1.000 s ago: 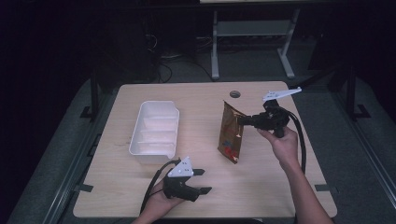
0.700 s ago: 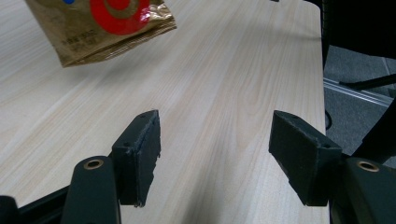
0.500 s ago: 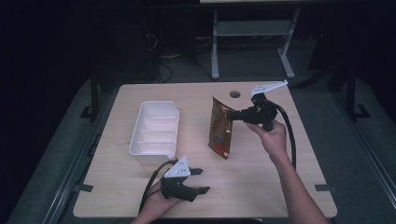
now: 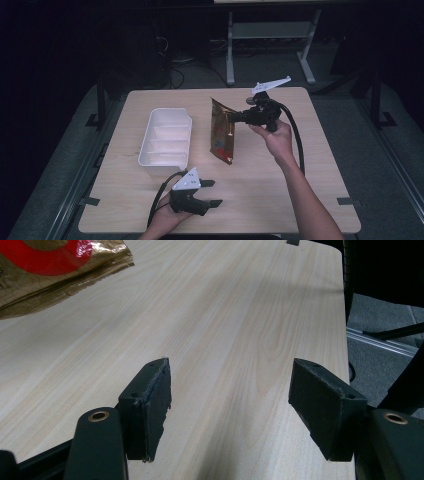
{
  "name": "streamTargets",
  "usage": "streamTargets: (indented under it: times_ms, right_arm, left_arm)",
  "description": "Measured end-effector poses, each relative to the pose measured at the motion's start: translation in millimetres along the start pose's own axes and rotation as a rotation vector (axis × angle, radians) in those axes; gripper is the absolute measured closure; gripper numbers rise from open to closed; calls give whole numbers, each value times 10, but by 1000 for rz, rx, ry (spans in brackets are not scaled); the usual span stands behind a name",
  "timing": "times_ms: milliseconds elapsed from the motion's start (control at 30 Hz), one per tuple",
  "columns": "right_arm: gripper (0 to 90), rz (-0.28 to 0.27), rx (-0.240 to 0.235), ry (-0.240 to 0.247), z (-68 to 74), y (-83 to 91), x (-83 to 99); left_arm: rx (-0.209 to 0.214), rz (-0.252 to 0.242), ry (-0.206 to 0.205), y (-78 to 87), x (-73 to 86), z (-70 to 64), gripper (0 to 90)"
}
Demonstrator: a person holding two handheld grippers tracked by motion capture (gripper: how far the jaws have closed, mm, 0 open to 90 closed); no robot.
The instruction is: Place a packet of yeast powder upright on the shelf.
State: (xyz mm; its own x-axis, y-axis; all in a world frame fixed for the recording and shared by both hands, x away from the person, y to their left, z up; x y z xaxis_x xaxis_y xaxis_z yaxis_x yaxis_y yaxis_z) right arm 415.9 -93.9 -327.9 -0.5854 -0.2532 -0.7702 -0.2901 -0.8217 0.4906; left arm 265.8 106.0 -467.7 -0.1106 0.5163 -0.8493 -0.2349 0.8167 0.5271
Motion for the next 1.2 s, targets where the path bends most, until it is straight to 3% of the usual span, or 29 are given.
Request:
streamTargets:
  times_ms: [667,1200]
  right_arm:
    - [891,5,-59,38,107,-388,-370]
    - [891,10,-72,66,164,-658,-607]
  left_arm:
    - [-1,-11,6,53,28,41,321]
    - [-11,-27,15,104,36,66,320]
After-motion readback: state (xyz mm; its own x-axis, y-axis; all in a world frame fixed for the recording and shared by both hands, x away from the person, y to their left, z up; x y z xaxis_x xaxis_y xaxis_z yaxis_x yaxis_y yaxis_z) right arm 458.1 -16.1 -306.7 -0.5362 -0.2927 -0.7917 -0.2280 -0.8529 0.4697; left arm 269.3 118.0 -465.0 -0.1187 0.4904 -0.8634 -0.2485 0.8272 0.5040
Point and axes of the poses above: each handheld gripper's, and its own axes: y roughly backward along the jaws, x roughly out of its underside, z roughly to its left, the point moved 4 cm from there along -y, roughly forward along the jaws, and after that the axes turned 9 degrees about -y, right-handed, at the moved point
